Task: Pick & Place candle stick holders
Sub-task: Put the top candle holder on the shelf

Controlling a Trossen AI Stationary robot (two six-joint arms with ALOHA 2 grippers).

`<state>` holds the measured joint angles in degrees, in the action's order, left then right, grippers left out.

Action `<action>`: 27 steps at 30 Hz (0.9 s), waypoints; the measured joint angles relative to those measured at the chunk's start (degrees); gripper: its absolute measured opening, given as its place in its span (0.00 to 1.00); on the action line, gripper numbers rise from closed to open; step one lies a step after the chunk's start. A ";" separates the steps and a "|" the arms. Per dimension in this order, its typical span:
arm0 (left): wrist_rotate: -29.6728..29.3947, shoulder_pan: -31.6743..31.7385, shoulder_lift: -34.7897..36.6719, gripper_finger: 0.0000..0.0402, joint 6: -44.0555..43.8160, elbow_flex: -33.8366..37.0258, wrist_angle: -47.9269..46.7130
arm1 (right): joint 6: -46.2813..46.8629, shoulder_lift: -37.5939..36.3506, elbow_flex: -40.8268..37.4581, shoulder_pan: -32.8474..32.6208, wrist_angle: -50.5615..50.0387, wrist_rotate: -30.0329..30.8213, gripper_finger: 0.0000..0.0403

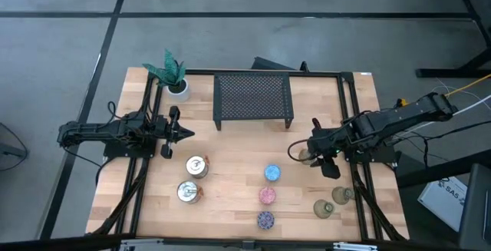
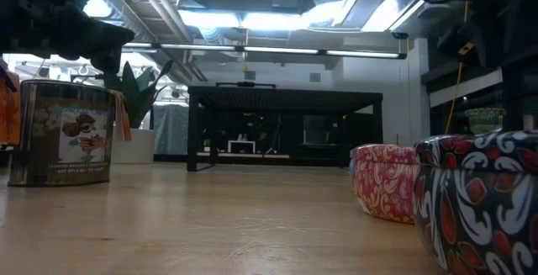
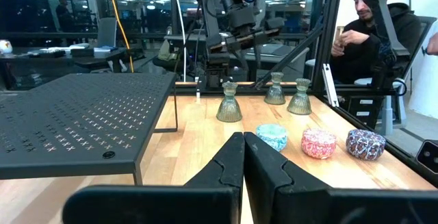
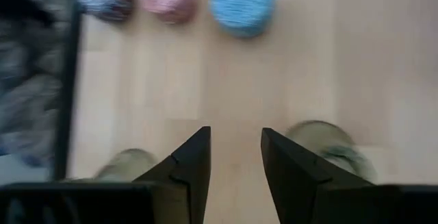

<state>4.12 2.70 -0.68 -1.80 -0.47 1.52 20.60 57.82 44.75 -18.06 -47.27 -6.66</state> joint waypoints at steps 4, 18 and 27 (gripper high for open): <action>0.00 -0.01 0.01 0.00 0.00 -0.01 0.00 | 0.00 0.00 0.00 0.00 -2.72 6.21 0.32; 0.00 0.00 0.02 0.00 0.00 -0.02 0.00 | 1.64 3.14 0.00 0.04 -6.53 8.45 0.32; 0.00 0.00 0.02 0.00 0.00 0.00 0.00 | 1.51 7.16 -0.02 0.04 -6.98 8.57 0.32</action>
<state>4.12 2.70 -0.67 -1.80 -0.47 1.52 22.11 64.99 44.73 -18.02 -54.25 1.91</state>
